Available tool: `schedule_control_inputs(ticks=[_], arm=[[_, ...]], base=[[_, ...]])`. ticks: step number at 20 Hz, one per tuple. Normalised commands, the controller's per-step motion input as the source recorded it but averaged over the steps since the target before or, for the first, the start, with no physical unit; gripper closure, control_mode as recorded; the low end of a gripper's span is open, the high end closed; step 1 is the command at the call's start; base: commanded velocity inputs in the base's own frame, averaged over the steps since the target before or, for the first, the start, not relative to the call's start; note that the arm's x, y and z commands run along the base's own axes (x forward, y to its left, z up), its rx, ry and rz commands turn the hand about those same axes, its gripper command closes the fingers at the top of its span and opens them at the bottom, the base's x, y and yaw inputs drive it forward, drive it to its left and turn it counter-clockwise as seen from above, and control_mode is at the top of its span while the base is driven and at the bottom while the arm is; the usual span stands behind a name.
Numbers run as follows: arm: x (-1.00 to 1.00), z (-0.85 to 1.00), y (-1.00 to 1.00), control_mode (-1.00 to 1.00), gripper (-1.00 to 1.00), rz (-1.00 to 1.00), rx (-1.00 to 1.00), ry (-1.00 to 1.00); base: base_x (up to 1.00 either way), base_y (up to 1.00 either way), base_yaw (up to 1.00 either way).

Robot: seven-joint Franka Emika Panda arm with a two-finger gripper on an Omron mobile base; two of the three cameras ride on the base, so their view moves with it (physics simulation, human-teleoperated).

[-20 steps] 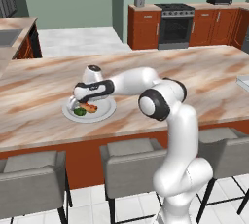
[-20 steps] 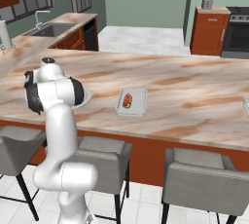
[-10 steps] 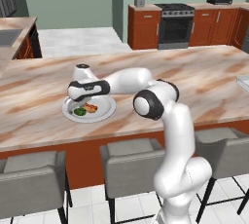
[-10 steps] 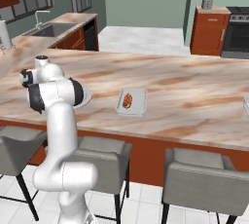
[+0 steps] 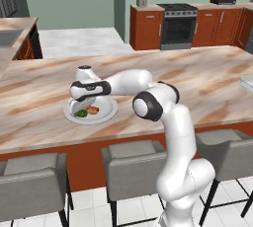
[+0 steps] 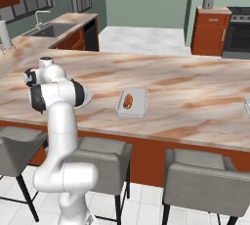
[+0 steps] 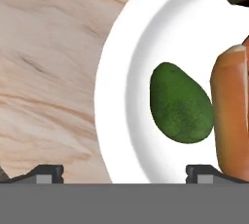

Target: Place one cooked food and one vegetable from the large plate to each tupperware container.

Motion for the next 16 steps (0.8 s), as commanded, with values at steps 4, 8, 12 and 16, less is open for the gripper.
schedule_control_inputs(ticks=[4, 8, 12, 16], arm=[[0.0, -0.4, -0.01, -1.0, -1.0, 0.0, 0.0, 0.0], [0.04, -0.28, 0.0, -1.0, -1.0, 0.0, 0.0, 0.0], [0.13, -0.11, -0.01, -1.0, -1.0, -0.03, 0.0, 0.0], [0.29, -0.1, 0.0, -1.0, -1.0, -0.03, 0.0, 0.0]], base=[[0.0, 0.0, 0.0], [0.0, 0.0, 0.0], [0.0, 0.0, 0.0], [0.0, 0.0, 0.0]])
